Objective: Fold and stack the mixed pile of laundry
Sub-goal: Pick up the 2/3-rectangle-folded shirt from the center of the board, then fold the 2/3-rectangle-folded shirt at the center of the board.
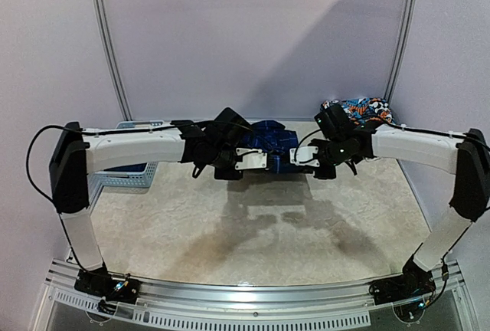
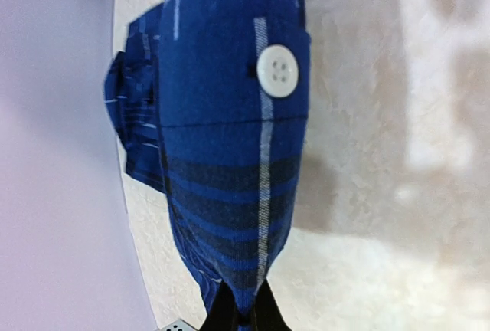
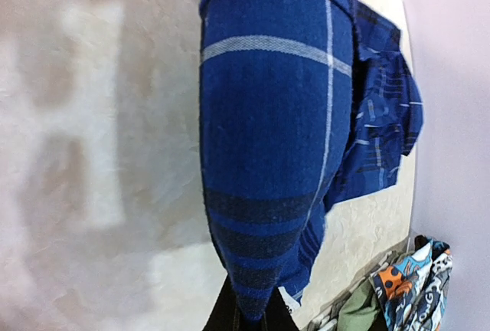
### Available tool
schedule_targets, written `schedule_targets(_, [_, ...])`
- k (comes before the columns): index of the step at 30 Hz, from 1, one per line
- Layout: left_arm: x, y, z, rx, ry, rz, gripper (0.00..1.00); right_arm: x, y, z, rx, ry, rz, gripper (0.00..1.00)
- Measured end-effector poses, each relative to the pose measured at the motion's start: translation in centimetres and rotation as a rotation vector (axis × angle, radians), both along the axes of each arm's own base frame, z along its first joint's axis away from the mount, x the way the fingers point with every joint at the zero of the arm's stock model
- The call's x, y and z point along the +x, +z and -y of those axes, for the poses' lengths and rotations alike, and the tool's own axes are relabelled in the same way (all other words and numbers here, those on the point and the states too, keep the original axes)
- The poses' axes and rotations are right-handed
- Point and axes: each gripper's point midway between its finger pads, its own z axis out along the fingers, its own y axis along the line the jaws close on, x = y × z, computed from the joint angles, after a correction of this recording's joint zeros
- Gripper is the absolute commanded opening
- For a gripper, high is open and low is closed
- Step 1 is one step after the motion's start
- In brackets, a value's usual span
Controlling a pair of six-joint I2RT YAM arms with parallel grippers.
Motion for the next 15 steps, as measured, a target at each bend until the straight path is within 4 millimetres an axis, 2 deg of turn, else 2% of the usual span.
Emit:
schedule_targets(1, [-0.7, 0.9, 0.2, -0.01, -0.001, -0.001, 0.0, -1.0, 1.2, 0.4, 0.016, -0.004, -0.007, 0.04])
schedule_targets(6, [-3.5, 2.8, 1.0, -0.012, -0.002, -0.039, 0.0, -4.1, 2.9, 1.2, 0.043, -0.01, -0.063, 0.03])
schedule_targets(15, [-6.9, 5.9, 2.3, -0.029, 0.009, -0.092, 0.0, -7.9, 5.5, 2.3, 0.088, -0.035, -0.167, 0.03])
